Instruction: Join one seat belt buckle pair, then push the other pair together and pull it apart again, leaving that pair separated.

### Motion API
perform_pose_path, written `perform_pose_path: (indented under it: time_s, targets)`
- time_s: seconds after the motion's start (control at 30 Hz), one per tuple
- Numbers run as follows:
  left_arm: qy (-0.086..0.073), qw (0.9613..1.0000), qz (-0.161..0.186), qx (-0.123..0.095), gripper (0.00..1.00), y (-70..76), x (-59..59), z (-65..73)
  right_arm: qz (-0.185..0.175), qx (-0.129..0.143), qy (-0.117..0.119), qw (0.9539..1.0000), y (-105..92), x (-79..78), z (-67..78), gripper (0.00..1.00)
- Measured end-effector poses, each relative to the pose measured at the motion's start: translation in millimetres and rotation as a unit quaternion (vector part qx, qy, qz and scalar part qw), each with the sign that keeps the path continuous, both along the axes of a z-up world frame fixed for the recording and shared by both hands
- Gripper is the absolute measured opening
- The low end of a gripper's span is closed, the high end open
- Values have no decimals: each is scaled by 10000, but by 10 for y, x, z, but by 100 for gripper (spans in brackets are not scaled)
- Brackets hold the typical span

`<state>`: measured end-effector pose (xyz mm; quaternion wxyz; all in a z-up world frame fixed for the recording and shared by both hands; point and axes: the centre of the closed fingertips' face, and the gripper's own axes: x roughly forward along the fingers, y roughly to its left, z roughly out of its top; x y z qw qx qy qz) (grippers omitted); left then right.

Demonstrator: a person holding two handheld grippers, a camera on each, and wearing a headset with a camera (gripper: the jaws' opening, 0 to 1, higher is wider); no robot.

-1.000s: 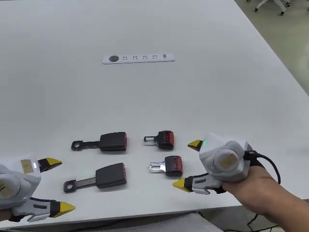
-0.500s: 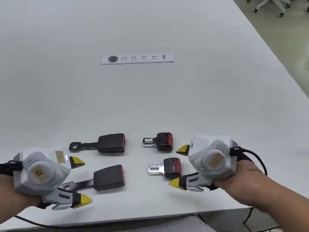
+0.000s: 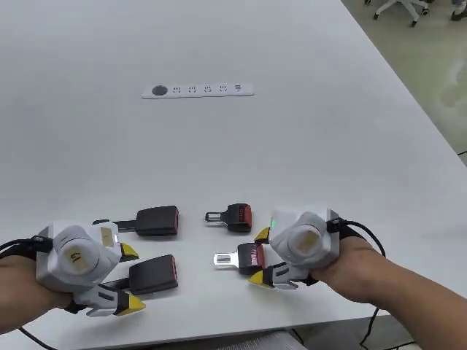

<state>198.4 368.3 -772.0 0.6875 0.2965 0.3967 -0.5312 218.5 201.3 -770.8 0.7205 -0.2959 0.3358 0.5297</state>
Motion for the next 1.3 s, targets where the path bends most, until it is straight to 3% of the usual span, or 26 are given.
perform_pose_path:
  time_s: [0.13, 0.57, 0.9, 1.3]
  targets:
    - [77, 9999, -123, 38, 48, -24, -13, -59, 46, -32, 44, 10000, -11, 19, -14, 38]
    - [208, 9995, -253, 45, 44, -122, -4, -57, 222, -9, 277, 9994, 19, 53, -96, 34]
    - [206, 9992, -352, 60, 41, -153, 10, -66, 393, -56, 349, 9986, 36, 31, -109, 34]
    - [77, 9991, -417, 94, 36, -144, 46, -68, 533, -38, 382, 9978, 72, 27, -107, 33]
